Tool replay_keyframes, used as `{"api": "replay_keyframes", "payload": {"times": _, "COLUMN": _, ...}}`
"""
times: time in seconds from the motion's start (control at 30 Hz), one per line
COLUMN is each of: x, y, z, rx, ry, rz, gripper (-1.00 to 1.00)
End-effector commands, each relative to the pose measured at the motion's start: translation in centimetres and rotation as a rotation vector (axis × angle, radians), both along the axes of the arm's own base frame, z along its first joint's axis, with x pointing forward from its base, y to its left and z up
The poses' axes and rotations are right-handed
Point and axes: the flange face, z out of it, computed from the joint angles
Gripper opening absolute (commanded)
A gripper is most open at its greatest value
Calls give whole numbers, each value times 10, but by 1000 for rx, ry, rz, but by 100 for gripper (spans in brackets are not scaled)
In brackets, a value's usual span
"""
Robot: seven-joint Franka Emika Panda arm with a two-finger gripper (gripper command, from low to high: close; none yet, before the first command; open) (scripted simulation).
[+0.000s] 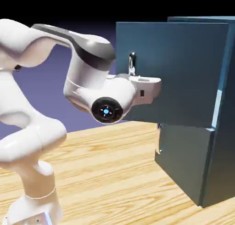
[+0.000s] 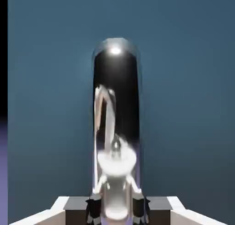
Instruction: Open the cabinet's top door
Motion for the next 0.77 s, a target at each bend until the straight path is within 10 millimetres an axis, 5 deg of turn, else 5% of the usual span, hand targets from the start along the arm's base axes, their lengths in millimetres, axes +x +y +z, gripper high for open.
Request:
{"api": "replay_keyframes", "payload": {"times": 0.0, "x": -1, "y": -8, "z": 0, "rx": 0, "ry": 0, "rz": 25, "gripper": -100}}
{"api": "replay_keyframes", "payload": {"times": 0.67, "x": 27, "y": -158, "z": 0, "rx": 0, "ry": 0, "rz": 515, "gripper": -100}}
{"api": "replay_keyframes", "payload": {"times": 0.7, "x": 27, "y": -158, "z": 0, "rx": 0, "ry": 0, "rz": 515, "gripper": 100}}
{"api": "replay_keyframes", "payload": {"times": 0.73, "x": 27, "y": -158, "z": 0, "rx": 0, "ry": 0, "rz": 515, "gripper": 100}}
